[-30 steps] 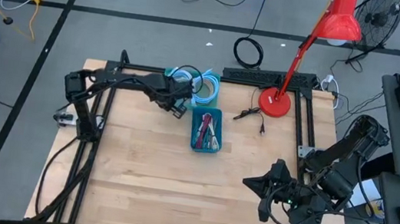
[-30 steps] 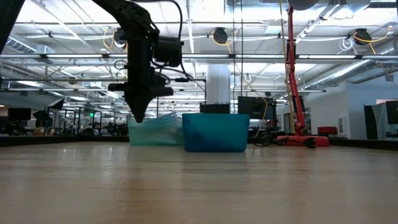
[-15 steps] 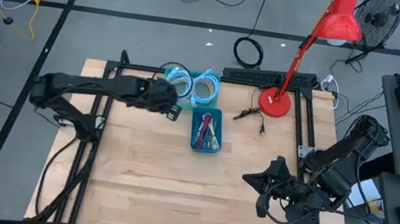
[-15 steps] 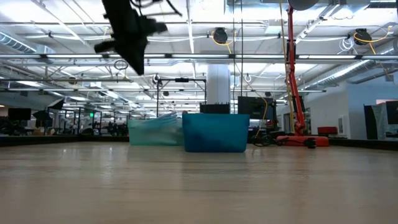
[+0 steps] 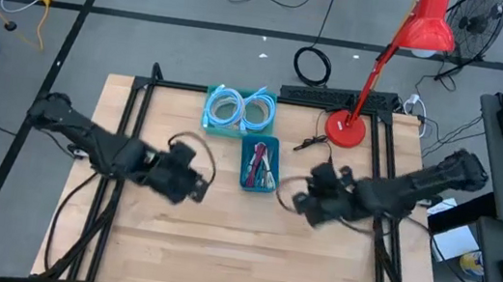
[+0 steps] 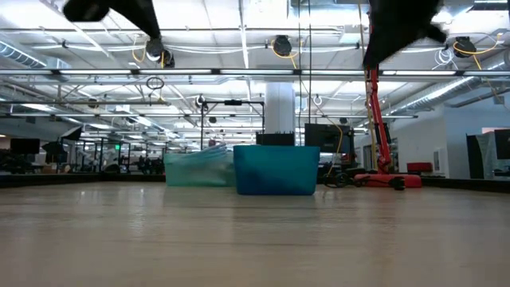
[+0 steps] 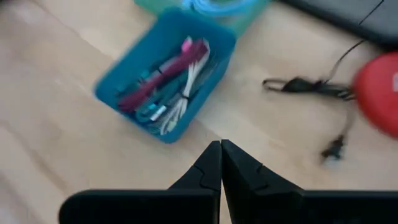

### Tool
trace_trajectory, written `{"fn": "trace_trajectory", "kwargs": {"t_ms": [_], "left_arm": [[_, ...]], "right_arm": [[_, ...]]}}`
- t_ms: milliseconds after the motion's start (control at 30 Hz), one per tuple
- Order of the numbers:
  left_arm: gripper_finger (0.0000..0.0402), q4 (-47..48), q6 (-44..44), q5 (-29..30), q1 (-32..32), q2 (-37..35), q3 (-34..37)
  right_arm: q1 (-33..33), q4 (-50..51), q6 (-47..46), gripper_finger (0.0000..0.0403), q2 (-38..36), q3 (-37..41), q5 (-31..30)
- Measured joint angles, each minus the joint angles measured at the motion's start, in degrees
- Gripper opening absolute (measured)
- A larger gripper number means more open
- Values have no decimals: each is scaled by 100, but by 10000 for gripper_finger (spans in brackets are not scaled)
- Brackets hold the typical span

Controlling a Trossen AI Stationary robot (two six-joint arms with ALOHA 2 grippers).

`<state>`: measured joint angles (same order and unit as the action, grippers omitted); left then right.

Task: Pick & Place USB Port
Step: Adjust the blue bin on the table

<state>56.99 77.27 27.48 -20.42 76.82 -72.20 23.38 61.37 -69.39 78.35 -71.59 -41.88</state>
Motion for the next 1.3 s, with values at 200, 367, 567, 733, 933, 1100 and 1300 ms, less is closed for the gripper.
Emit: {"fn": "trace_trajectory", "kwargs": {"t_ms": [200,367,567,733,933,1100,1300], "left_arm": [[0,24,837,688,-996,1,0],[0,-17,1039,861,-1516,2,0],[0,90,969,1040,-1875,4,0],[0,173,940,1031,-1921,0,0],[0,200,899,995,-1988,-2,2],[0,407,986,964,-2027,-2,2],[0,451,1015,950,-2128,-4,2]], "right_arm": [[-1410,-2699,998,0,6,1618,1268],[-2100,-2772,422,0,4,2168,1426],[-2588,-3287,421,0,276,2285,1839],[-2678,-3902,428,0,893,2093,2243],[-2715,-4114,496,0,1576,1667,2308],[-2691,-4139,904,0,2257,916,2442],[-2705,-3780,1374,0,2687,12,2329]]}}
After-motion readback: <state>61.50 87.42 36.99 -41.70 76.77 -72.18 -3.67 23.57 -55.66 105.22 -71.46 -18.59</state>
